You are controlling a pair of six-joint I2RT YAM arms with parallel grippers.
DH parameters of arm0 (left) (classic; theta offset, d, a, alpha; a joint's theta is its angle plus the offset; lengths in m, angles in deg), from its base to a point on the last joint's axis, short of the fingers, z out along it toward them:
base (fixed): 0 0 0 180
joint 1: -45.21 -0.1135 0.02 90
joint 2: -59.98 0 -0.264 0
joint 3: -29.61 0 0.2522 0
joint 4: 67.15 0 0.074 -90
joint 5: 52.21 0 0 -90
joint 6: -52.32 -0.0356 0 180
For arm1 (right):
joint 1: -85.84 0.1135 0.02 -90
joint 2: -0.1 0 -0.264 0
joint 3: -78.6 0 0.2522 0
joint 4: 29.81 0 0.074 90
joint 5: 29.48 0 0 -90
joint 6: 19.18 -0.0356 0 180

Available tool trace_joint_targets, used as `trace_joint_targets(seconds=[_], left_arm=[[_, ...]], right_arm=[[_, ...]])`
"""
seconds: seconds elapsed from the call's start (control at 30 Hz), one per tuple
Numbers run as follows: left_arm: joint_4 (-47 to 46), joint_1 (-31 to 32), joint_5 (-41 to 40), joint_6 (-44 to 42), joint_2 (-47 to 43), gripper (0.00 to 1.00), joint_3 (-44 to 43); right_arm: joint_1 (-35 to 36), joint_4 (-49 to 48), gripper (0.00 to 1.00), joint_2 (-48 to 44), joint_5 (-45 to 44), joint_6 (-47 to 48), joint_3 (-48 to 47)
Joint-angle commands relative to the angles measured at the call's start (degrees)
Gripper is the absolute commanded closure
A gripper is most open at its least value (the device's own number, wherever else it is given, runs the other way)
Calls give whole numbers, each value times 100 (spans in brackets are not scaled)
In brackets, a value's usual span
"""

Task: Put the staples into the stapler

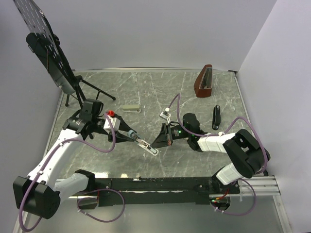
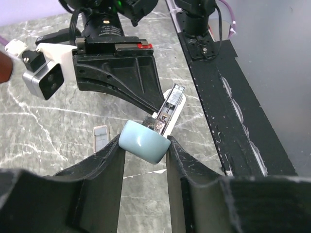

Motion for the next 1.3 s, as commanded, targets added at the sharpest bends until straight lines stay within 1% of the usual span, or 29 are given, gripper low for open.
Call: trace_joint_targets(seconds=[0.0, 0.03, 0.07, 0.1, 0.13, 0.17, 0.2, 0.27, 0.33, 0.37, 0.4, 0.53, 0.57, 0.63, 0.77, 0.9, 0.97, 1.1, 1.2, 1.27], left_arm=[[624, 71, 560, -847, 136, 79, -255], [616, 98, 534, -821, 145, 85, -246], [564, 203, 473, -752, 154, 89, -238], [381, 273, 385, -498, 154, 92, -220], [257, 352, 158, -348, 145, 99, -168], [143, 510, 42, -207, 119, 99, -141], [37, 555, -63, 46, 101, 99, -106], [-270, 695, -318, 267, 14, 99, -9], [-682, 836, -555, 759, -57, 99, 78], [-737, 1010, -861, 857, -83, 99, 88], [-763, 1090, -968, 945, -84, 99, 79], [-737, 1424, -1373, 1077, 22, 99, -26], [-781, 1625, -1591, 1173, 83, 99, -44], [-755, 1828, -1804, 1200, 179, 99, -140], [-466, 2276, -2217, 1174, 574, 99, -413], [-324, 2699, -2620, 1174, 839, 99, -659], [-298, 2962, -2788, 1209, 979, 97, -782], [-201, 3235, -3017, 1244, 1208, 94, -940], [-192, 3455, -3298, 1332, 1349, 86, -958], [-175, 3596, -3500, 1393, 1445, 84, -976]], right_arm=[[-48, -254, 100, -72, 12, 6, -328], [-48, -237, 100, -72, 12, 15, -337], [-57, -210, 100, -55, 4, 15, -337], [-40, -236, 100, -46, 3, -11, -346], [-40, -245, 100, -28, 3, -20, -354], [-40, -245, 100, 7, -5, -29, -354], [-40, -245, 100, 33, -14, -46, -354], [-40, -236, 100, 103, -23, -55, -372], [-48, -219, 100, 147, -32, -64, -389], [-40, -201, 100, 182, -32, -73, -398], [-40, -210, 100, 209, -32, -81, -407], [-40, -123, 100, 244, -58, -55, -460], [-40, -44, 100, 253, -67, -38, -486], [-40, -25, 100, 262, -76, -29, -495], [-48, 9, 100, 236, -119, 6, -477], [-40, 273, 100, 183, -163, 164, -495], [-40, 378, 100, 148, -199, 226, -521], [-40, 581, 100, 104, -260, 375, -548], [-31, 800, 100, 42, -339, 533, -565], [-31, 976, 100, 7, -392, 673, -591]])
